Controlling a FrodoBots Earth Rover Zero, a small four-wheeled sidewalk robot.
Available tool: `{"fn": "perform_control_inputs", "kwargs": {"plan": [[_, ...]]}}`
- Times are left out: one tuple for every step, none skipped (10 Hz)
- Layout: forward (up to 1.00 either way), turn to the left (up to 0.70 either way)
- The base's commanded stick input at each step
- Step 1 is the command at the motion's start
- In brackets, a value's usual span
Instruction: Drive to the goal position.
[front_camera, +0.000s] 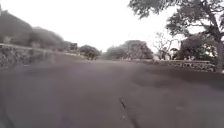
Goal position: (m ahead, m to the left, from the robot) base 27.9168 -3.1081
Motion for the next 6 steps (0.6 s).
{"fn": "perform_control_inputs", "kwargs": {"plan": [[0.85,0.0],[0.85,0.0],[0.85,0.0],[0.85,0.0],[0.85,0.0],[0.85,0.0]]}}
